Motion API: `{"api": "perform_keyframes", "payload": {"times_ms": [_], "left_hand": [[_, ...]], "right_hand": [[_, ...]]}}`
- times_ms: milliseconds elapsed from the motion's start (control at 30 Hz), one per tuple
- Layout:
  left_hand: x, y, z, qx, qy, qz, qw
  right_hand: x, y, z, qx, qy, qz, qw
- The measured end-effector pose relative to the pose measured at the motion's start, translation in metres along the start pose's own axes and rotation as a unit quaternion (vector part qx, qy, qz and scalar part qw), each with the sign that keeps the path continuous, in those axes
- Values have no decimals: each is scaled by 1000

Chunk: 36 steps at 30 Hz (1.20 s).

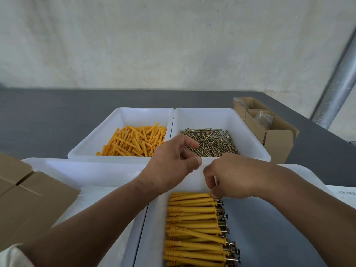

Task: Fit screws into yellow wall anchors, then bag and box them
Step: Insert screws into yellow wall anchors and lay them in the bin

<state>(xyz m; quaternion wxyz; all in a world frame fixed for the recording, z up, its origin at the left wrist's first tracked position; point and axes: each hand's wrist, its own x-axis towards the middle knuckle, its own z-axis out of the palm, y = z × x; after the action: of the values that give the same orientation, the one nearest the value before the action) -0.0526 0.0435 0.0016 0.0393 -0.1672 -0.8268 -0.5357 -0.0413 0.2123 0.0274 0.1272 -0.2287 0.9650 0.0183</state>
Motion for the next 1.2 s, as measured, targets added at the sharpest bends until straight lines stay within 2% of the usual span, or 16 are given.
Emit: {"api": "perform_keyframes", "payload": {"times_ms": [133,233,300,367,500,633,767,833,1033,1200], "left_hand": [[0,0,-2,-29,9,10,999],[1,0,-5,-38,41,34,998],[3,-2,-10,5,93,53,994],[7,-7,-17,78,156,60,983],[16,-23,-36,284,240,61,926],[20,-46,-57,394,221,-20,892],[25,-54,-68,442,139,-146,874],[28,-54,-70,457,86,-177,867],[34,-55,-71,488,23,-212,847],[36,-58,-72,502,0,-198,842]], "right_hand": [[-2,5,-5,9,37,-4,999],[0,13,-10,54,166,7,985],[5,19,-11,97,257,27,961],[12,25,-7,129,289,51,947],[28,41,12,118,201,112,966],[42,51,18,126,136,150,971],[54,54,13,108,60,173,977],[60,54,11,103,22,173,979],[67,53,6,142,-42,125,981],[67,46,-1,101,-62,84,989]]}}
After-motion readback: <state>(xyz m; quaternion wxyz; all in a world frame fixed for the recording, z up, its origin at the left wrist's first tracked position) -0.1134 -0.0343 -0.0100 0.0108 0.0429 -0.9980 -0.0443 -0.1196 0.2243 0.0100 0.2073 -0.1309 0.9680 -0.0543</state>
